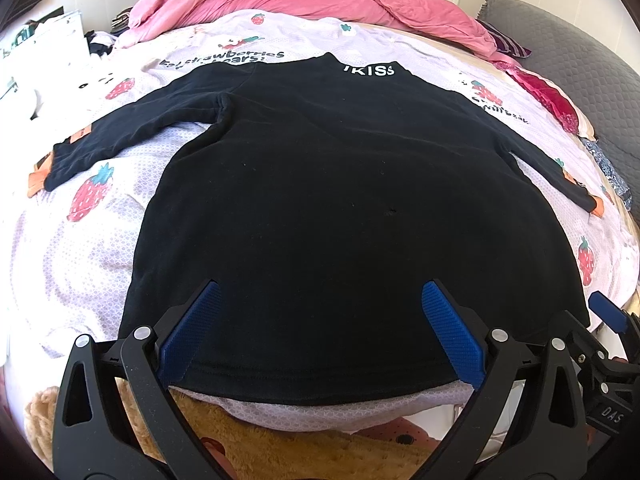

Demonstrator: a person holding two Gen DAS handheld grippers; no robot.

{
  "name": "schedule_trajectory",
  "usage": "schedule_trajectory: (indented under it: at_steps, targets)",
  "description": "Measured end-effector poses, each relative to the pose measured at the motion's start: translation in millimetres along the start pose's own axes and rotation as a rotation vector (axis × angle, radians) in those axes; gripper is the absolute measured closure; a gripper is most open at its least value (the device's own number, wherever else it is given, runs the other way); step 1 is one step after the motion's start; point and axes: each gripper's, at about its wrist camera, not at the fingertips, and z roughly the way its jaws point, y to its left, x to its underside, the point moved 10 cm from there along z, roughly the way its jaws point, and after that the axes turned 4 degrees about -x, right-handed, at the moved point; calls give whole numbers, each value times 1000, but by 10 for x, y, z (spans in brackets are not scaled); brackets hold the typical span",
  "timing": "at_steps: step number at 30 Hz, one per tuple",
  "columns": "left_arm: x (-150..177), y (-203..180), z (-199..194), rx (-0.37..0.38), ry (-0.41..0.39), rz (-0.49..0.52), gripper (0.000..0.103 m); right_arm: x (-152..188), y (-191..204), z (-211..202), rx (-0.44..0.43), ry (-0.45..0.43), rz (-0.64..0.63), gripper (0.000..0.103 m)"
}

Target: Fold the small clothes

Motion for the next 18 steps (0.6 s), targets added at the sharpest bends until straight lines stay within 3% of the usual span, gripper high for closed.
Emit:
schedule_trajectory:
  at_steps: [18]
  targets:
    - [-371,1,65,-14,-15,-6,8,-464,-42,87,-21,-60,15,4]
